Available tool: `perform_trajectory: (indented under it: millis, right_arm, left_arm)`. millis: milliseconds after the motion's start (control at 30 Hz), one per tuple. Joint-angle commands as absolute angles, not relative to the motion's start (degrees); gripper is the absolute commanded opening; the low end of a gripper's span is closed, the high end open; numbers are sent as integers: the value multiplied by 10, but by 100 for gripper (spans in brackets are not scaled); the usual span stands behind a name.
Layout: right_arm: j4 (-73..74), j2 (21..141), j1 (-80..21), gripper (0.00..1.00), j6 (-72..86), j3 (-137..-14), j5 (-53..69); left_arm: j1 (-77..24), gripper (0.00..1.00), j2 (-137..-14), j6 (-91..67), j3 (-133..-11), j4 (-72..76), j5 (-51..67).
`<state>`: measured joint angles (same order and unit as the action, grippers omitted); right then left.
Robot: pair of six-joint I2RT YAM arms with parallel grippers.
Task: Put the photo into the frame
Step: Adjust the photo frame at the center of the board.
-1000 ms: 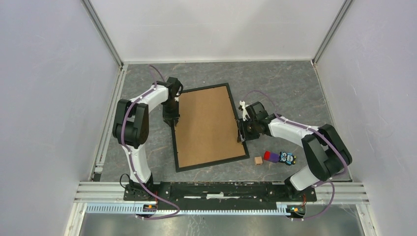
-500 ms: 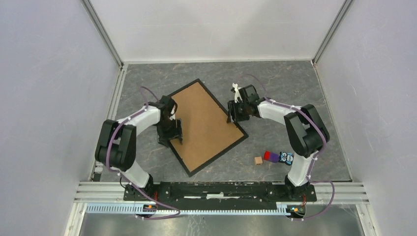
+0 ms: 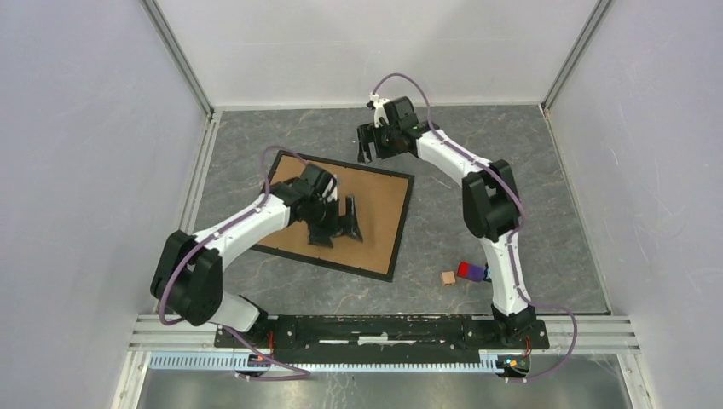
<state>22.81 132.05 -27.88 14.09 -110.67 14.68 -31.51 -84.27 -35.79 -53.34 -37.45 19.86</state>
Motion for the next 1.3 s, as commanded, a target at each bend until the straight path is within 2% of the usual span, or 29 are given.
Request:
perform_trajectory:
  millis: [0, 200, 300, 500, 667, 867, 1000, 1167, 1267]
  right_arm:
    - [273, 1157, -270, 91, 68, -1023, 92]
    - [219, 990, -257, 96, 90, -796, 118]
    - [150, 915, -251, 96, 128, -672, 170]
    - [138, 865, -235, 95, 121, -564, 213]
    - [118, 859, -220, 94, 124, -517, 250]
    - [111, 856, -216, 93, 124, -495, 253]
    - [113, 858, -210, 92, 123, -490, 251]
    - [111, 855, -181, 85, 144, -481, 251]
    - [93, 848, -154, 84, 165, -472, 263]
  left_arm:
    - [-289, 97, -799, -305, -644, -387, 151]
    - [-145, 100, -798, -371, -664, -349, -32]
    - [-90, 100, -810, -394, -655, -292, -68]
    - [-15, 100, -958, -322, -780, -373, -112]
    - [59, 99, -1071, -296, -817, -404, -4]
    - [56, 96, -1119, -253, -829, -428, 54]
    - [47, 93, -1089, -256, -790, -445, 80]
    - [45, 82, -1019, -242, -686, -438, 101]
    - [45, 74, -982, -234, -649, -437, 103]
